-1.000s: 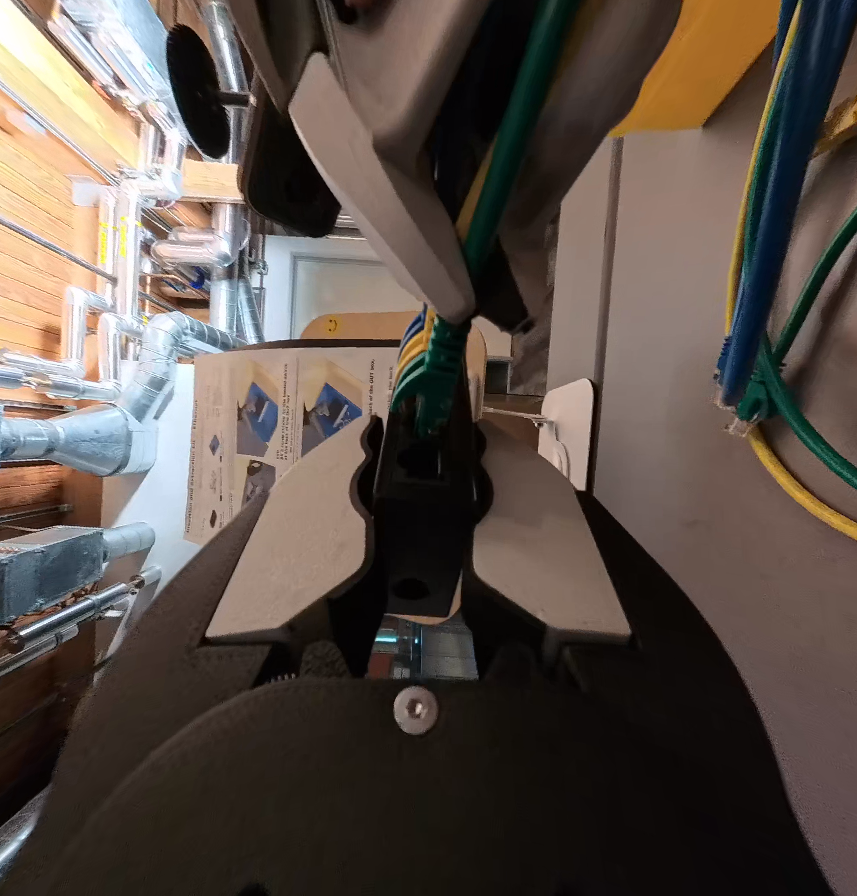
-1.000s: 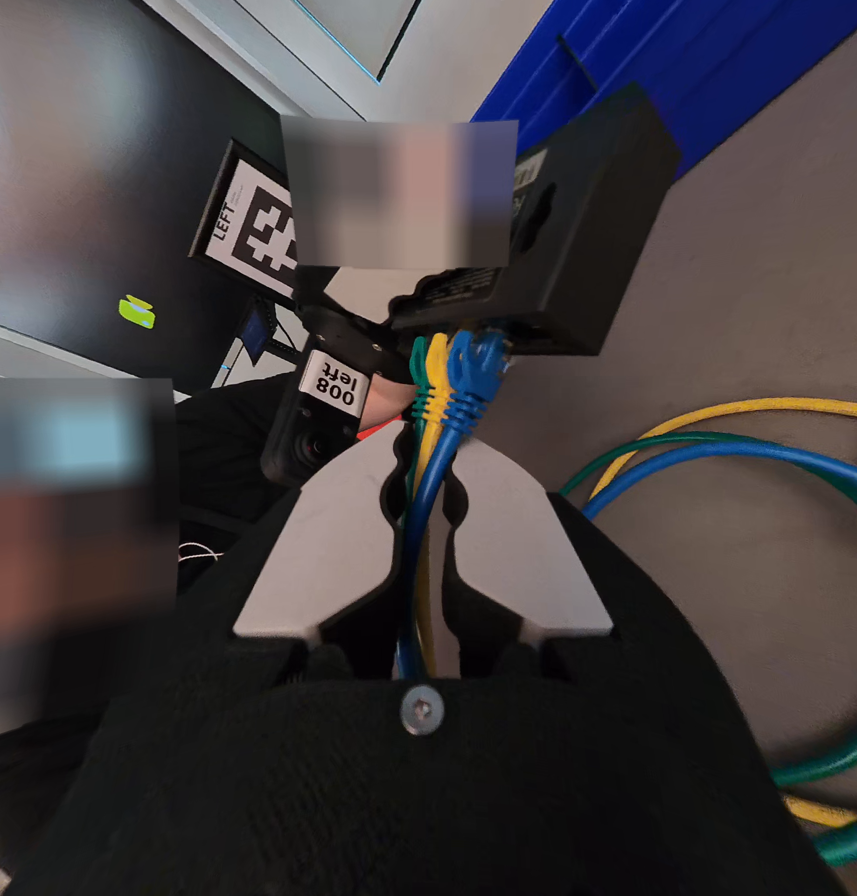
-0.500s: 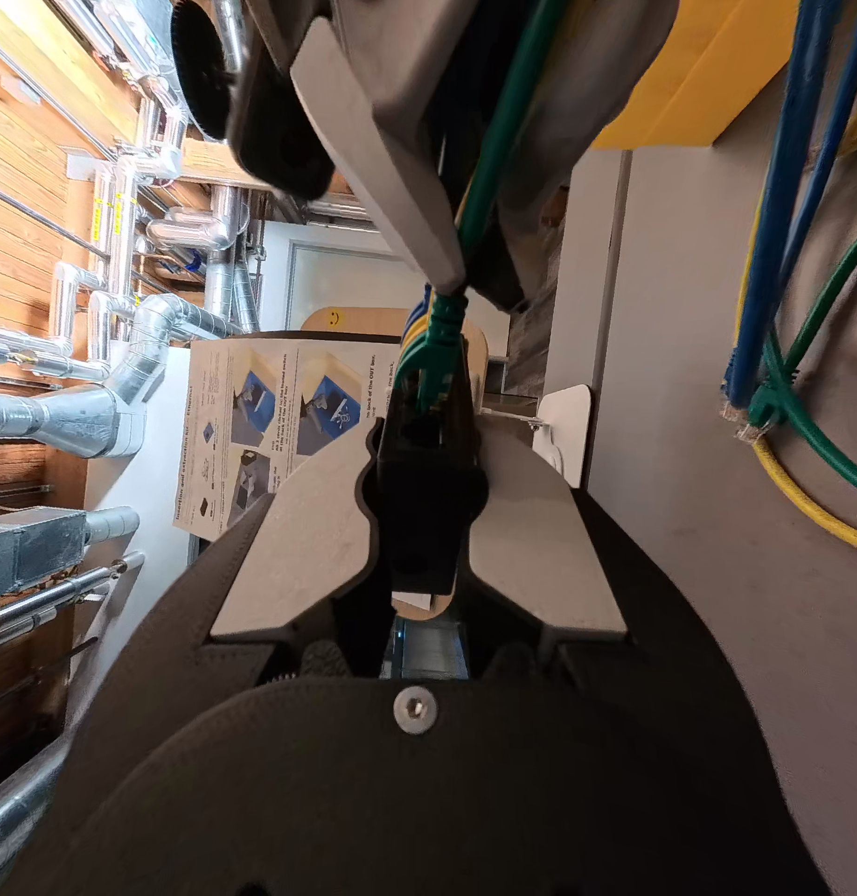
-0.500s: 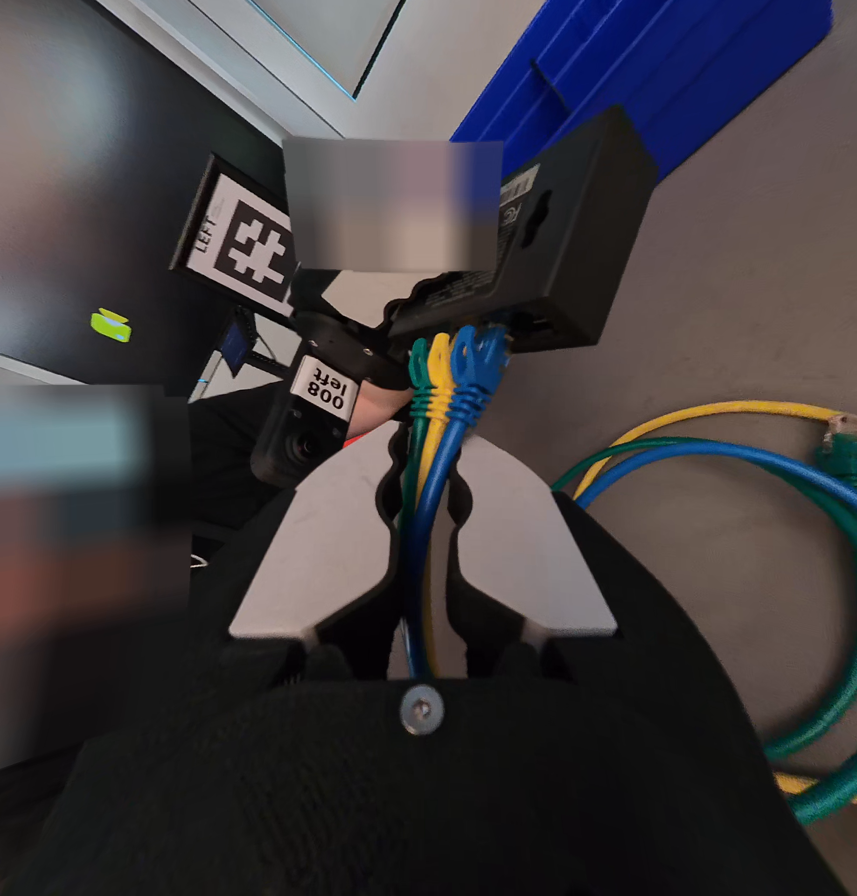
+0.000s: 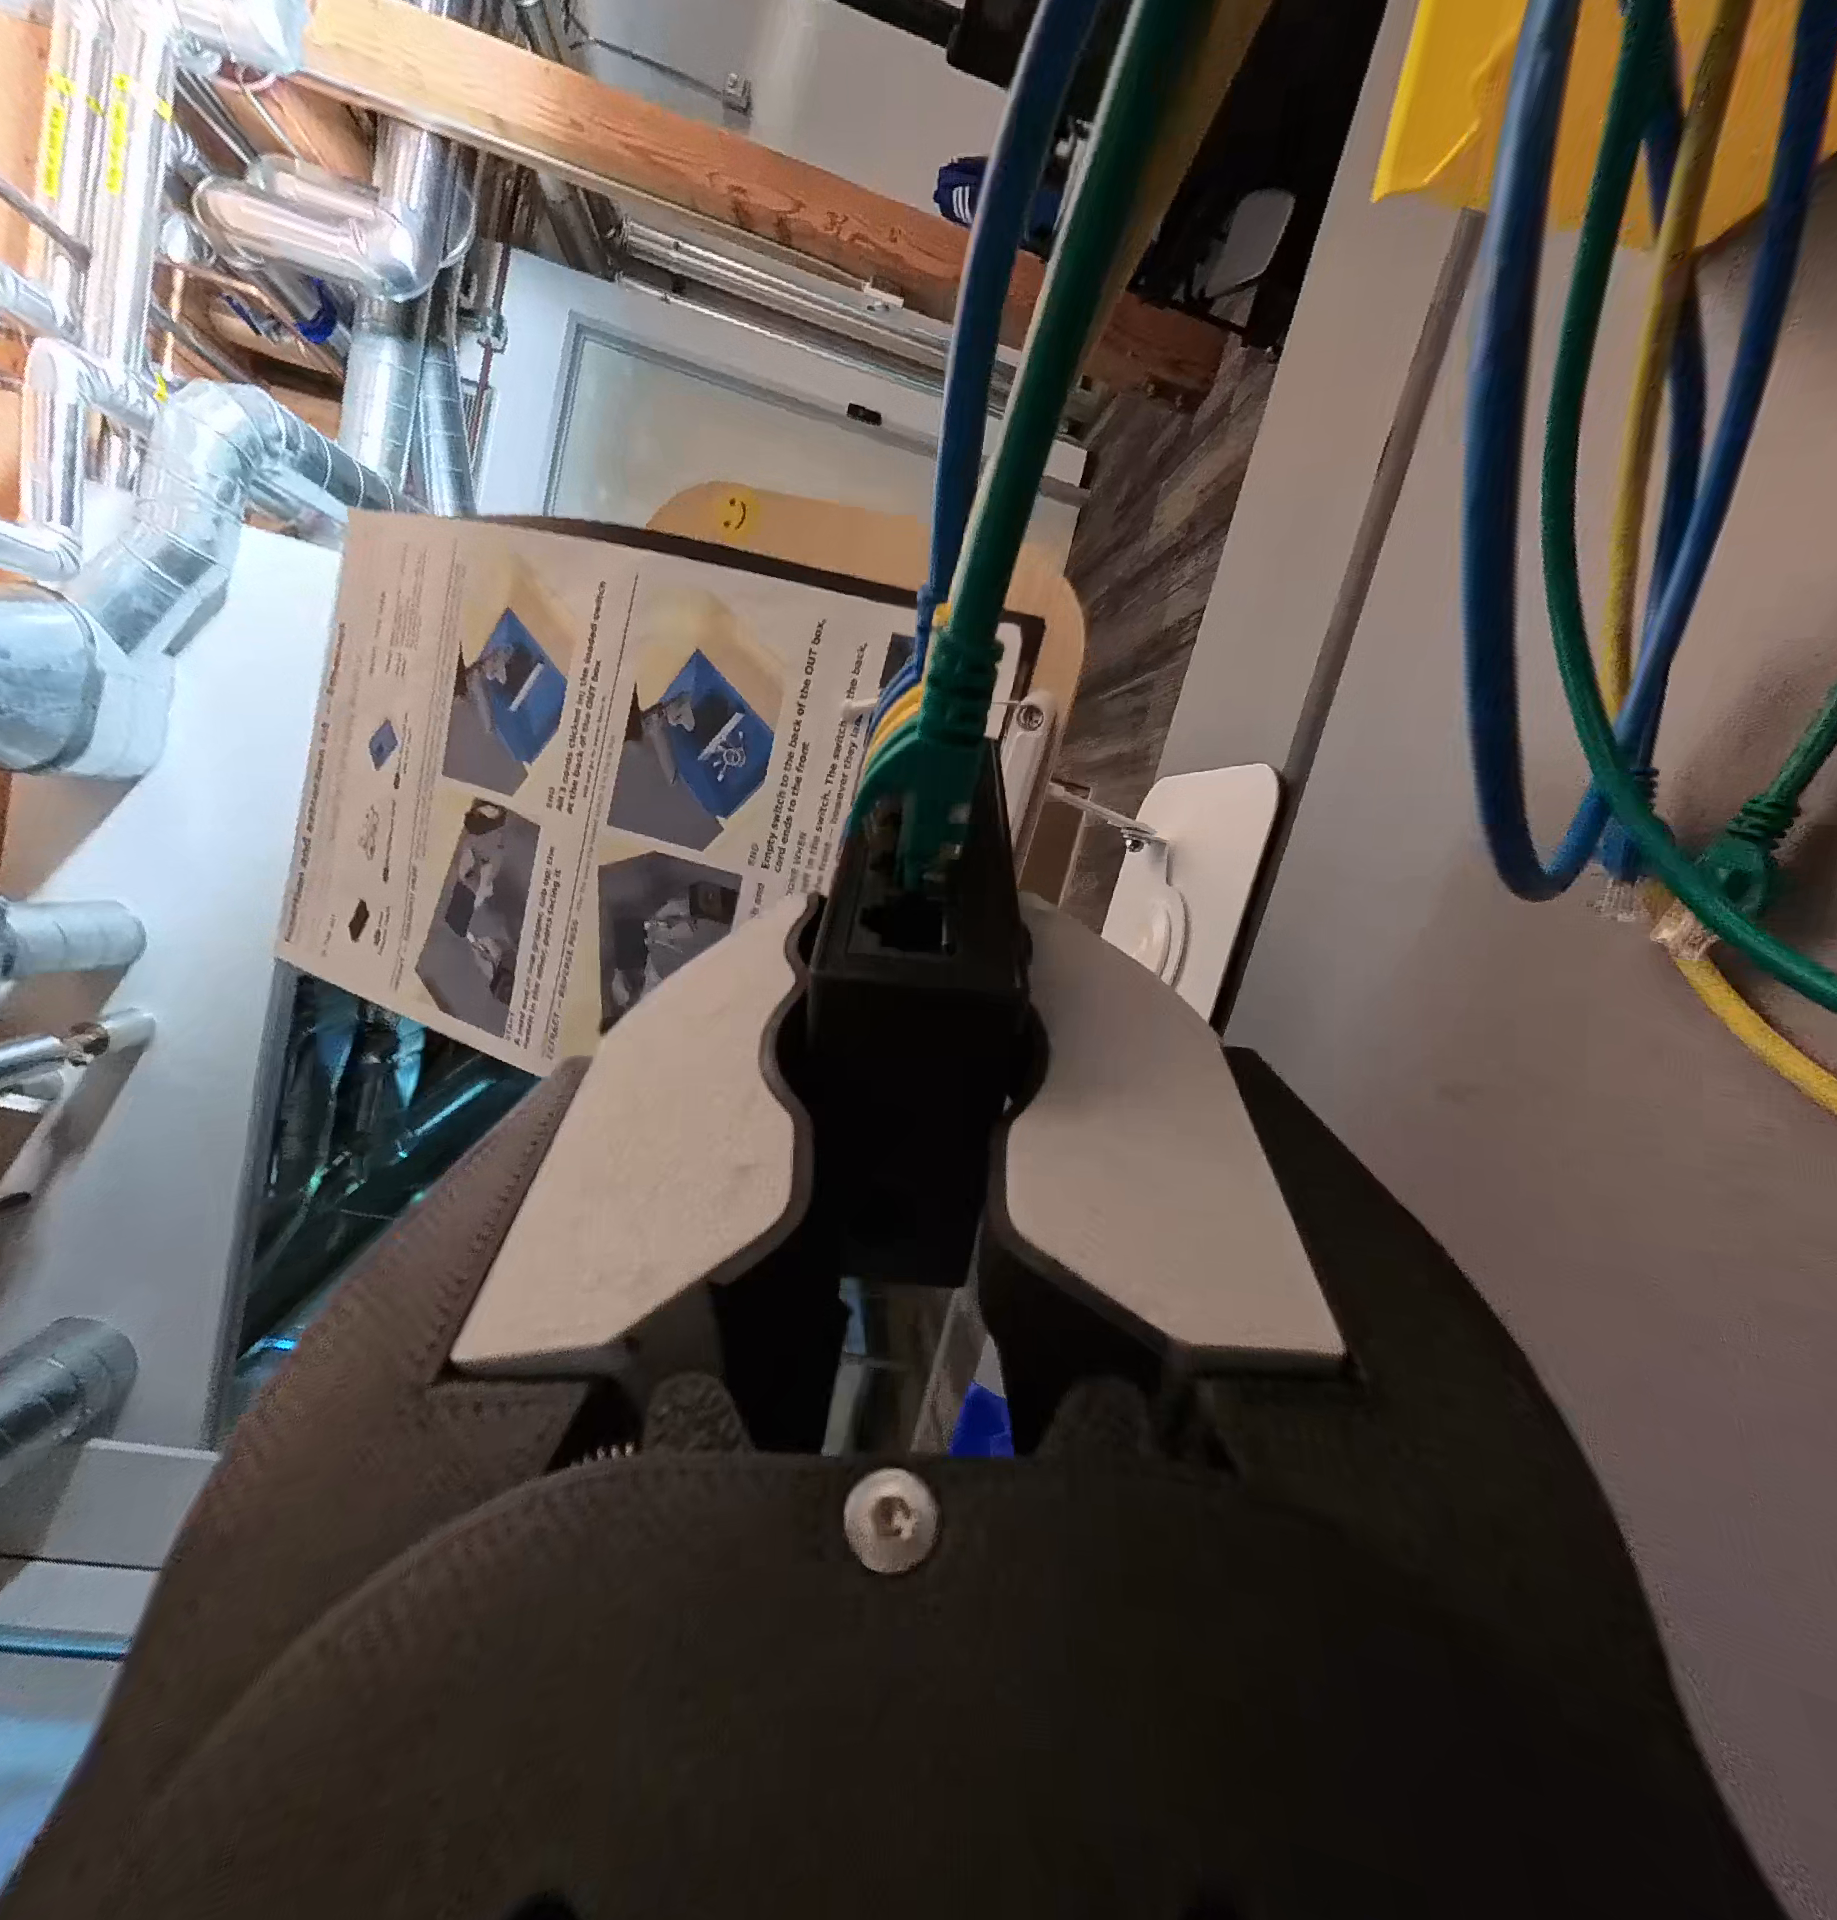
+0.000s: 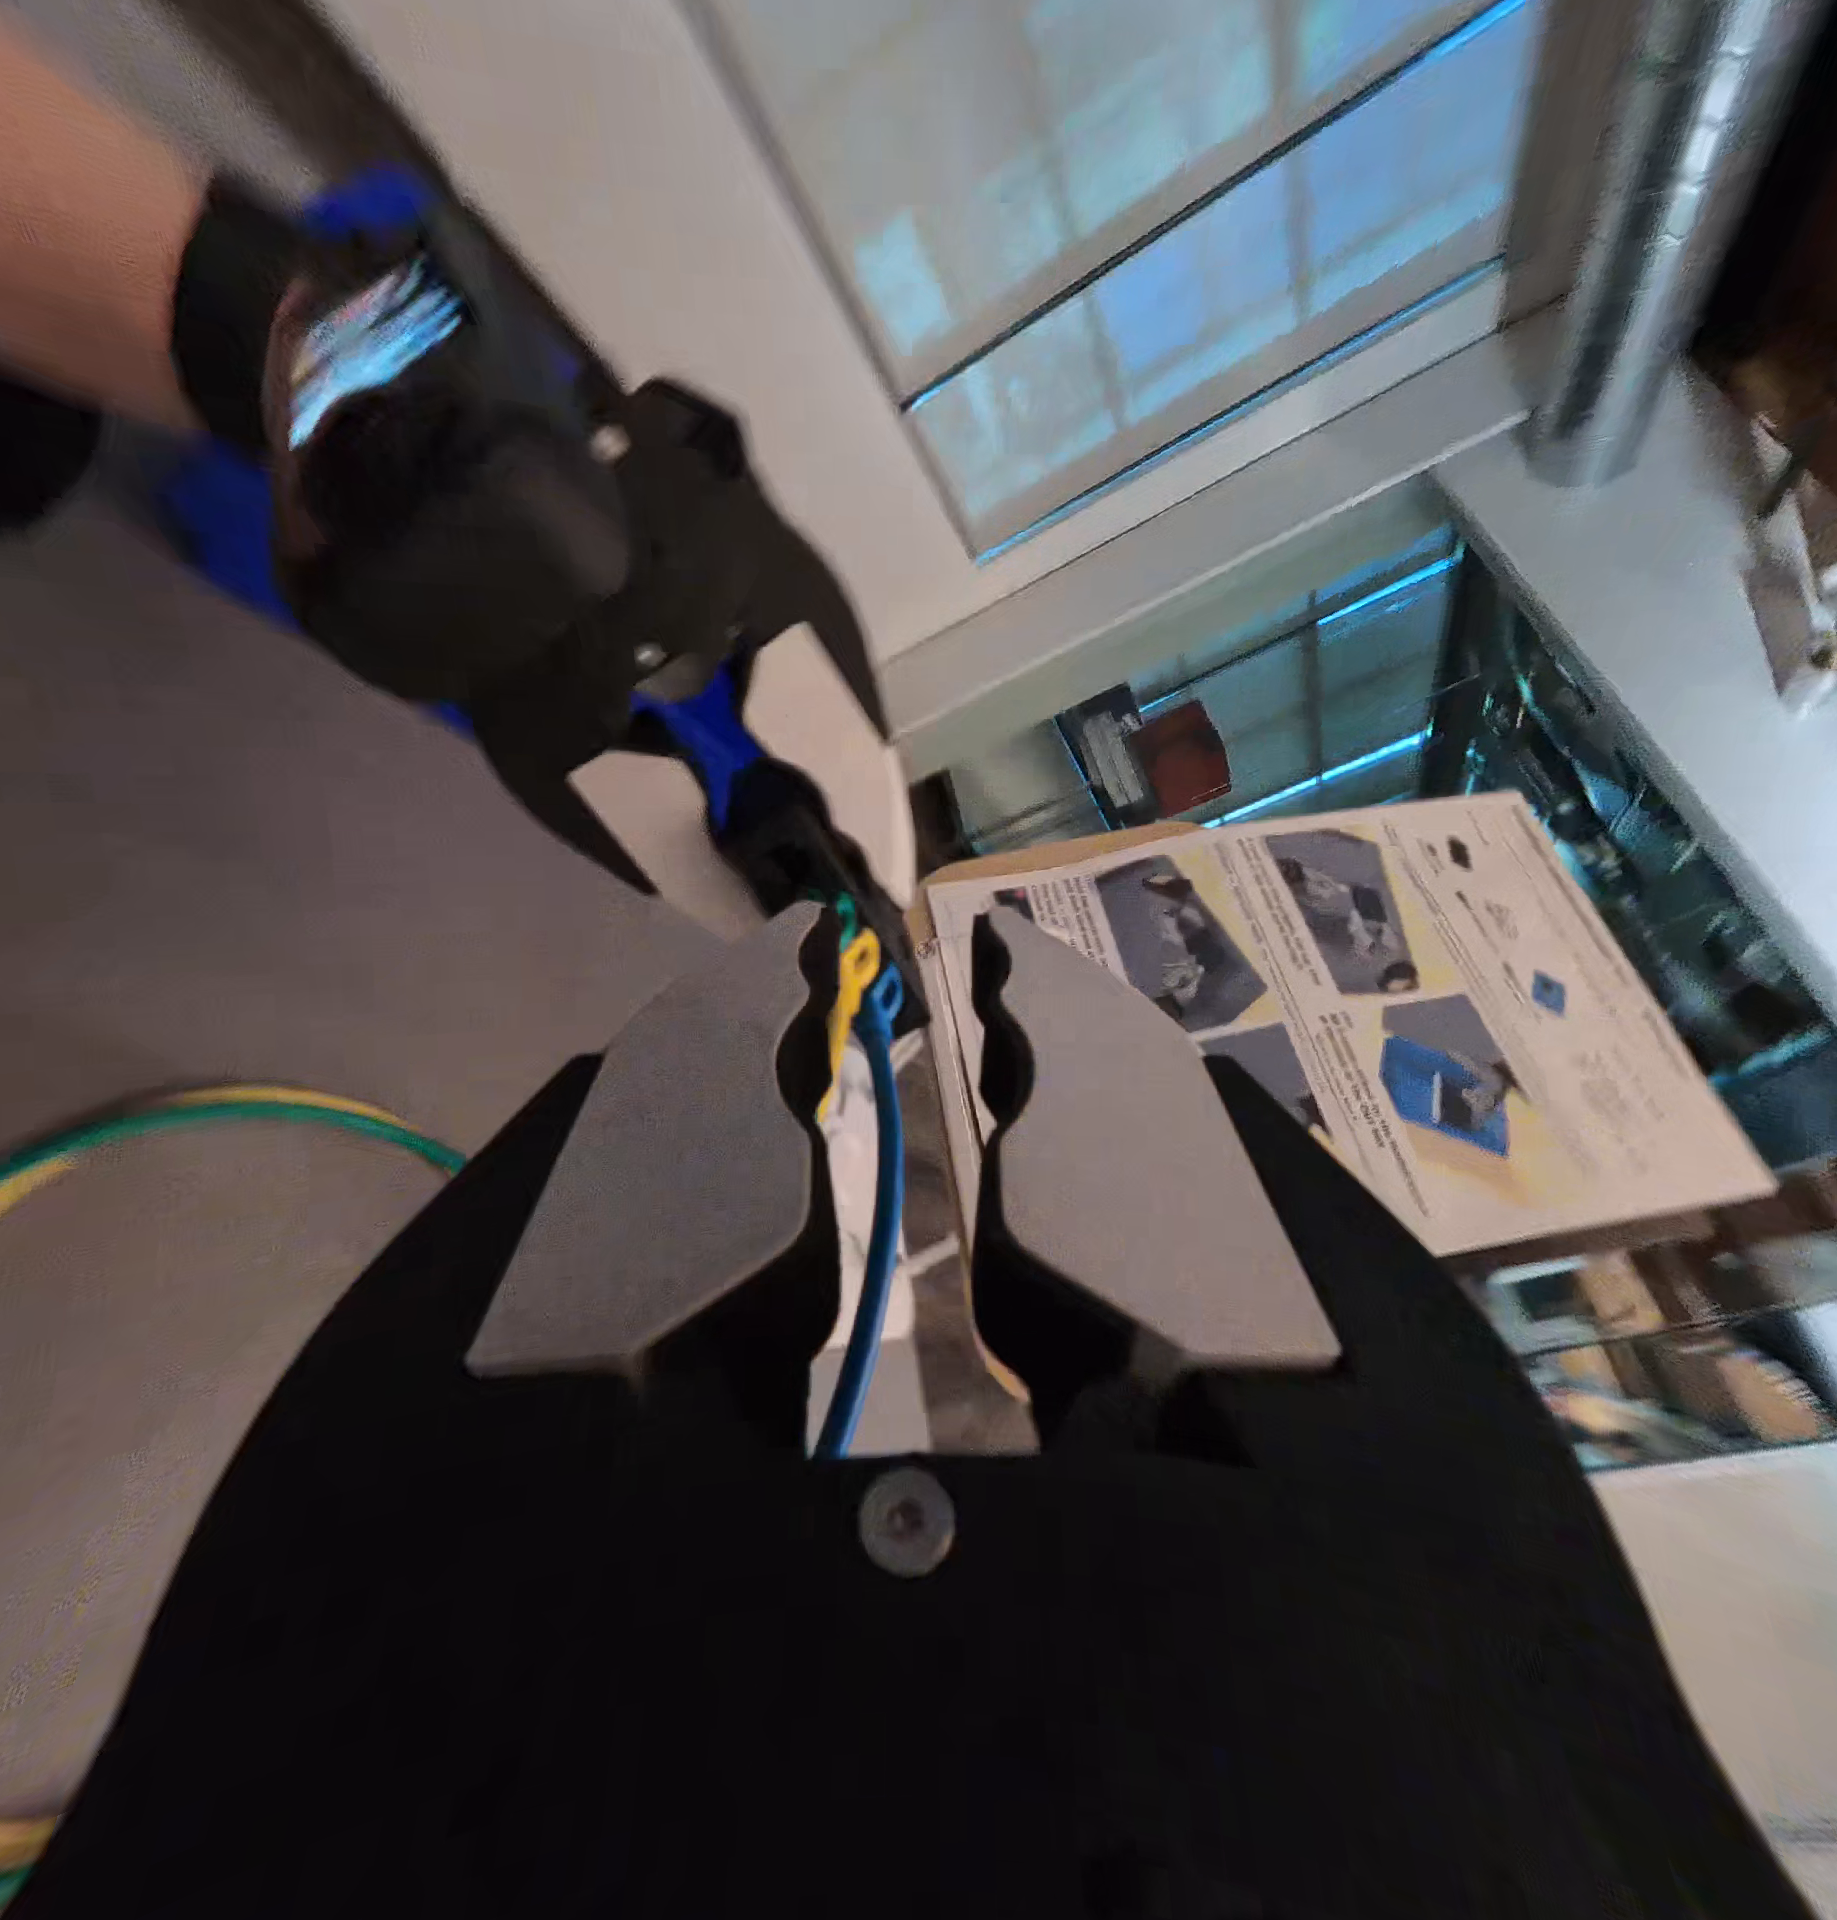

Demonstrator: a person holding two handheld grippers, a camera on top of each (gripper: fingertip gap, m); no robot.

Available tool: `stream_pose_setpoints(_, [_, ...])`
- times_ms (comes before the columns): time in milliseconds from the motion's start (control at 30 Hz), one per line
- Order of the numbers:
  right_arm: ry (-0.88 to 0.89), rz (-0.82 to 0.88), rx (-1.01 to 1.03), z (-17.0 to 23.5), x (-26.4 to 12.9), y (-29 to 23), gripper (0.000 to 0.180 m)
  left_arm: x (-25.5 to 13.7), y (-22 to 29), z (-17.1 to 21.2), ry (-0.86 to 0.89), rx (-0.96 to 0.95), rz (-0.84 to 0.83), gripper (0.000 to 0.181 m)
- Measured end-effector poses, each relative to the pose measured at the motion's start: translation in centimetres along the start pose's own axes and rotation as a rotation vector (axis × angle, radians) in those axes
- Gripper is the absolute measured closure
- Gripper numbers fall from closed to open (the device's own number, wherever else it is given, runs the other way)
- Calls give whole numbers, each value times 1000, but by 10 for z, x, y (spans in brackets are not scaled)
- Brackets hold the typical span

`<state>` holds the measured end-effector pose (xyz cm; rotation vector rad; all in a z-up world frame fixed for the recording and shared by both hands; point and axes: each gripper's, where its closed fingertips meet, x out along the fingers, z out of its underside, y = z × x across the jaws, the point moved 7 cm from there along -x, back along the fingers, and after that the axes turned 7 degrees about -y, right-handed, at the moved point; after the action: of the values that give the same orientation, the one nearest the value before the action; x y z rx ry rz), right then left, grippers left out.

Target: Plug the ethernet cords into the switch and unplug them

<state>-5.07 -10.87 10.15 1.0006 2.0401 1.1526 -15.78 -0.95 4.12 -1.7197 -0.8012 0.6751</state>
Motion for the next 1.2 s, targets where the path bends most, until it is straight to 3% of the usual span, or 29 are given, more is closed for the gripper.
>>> stream_pose_setpoints(167, [-169, -57, -185, 9, 30, -28, 154, -2, 8, -8, 5, 58, 13, 152])
stream_pose_setpoints(333, [-290, 1, -294, 20, 46, -34, 155, -4, 9, -14, 16, 73, 16, 152])
stream_pose_setpoints(1200, [-175, 81, -297, 18, 41, -37, 164, -12, 6, -24, 65, 64, 60, 151])
